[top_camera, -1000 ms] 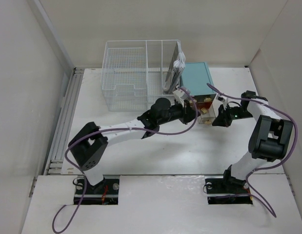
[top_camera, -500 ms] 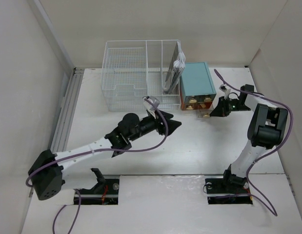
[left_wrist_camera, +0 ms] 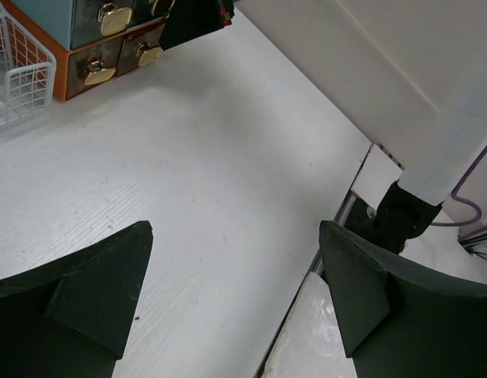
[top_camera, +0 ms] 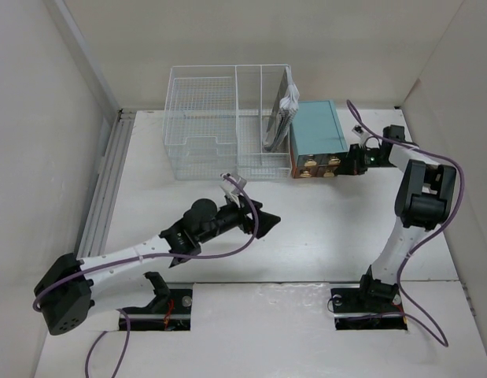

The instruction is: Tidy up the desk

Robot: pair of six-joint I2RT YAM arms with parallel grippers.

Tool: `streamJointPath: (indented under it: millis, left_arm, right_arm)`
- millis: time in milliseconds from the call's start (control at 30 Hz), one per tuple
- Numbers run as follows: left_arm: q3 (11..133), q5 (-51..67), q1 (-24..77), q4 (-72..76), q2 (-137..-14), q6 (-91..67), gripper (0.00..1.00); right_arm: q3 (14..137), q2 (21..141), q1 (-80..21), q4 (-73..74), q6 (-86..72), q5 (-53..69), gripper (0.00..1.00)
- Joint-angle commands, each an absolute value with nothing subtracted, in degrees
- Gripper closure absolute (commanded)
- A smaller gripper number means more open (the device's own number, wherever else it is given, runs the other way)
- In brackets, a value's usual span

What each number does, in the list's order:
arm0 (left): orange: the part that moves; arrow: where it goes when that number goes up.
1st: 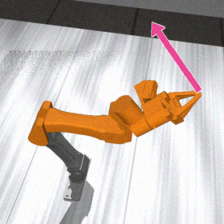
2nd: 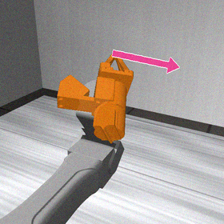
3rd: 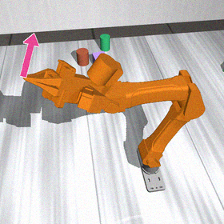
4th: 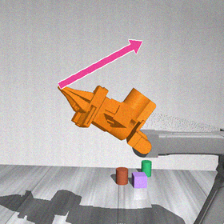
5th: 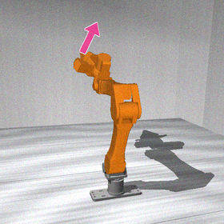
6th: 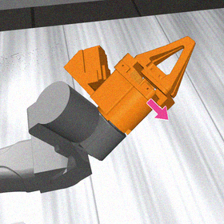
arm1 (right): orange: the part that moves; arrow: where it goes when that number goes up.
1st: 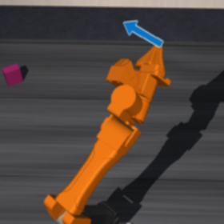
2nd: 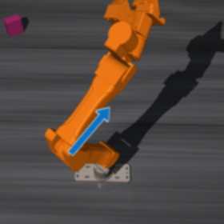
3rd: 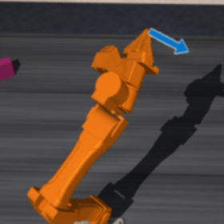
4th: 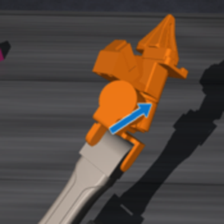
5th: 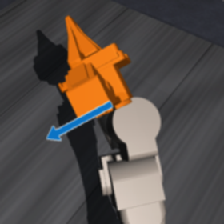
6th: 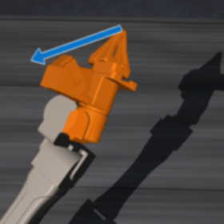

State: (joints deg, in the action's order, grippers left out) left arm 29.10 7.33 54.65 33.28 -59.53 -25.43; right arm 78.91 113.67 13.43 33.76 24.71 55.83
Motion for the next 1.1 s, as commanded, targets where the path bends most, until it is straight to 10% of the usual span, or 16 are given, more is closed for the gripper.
streamJointPath:
  millis: [0,467,667,1067]
  left_arm:
    - [28.7,6.6,54.8,35.6,-56.7,-26.8,0.15]
    - [27.1,3.3,54.8,32.1,-55.5,-24.0,0.08]
    - [34.2,-1.8,54.8,21.9,-55.5,-20.7,0.00]
    - [41.7,-8.3,55.3,6.2,-49.5,-21.0,0.00]
  right_arm:
    - [81.7,114.9,10.9,27.2,21.0,56.3,1.00]
    - [67.2,90.6,10.9,43.0,42.3,49.8,0.92]
    - [63.3,68.5,10.9,39.1,44.6,41.6,0.00]
    - [55.2,37.6,10.4,23.7,13.1,15.1,0.00]
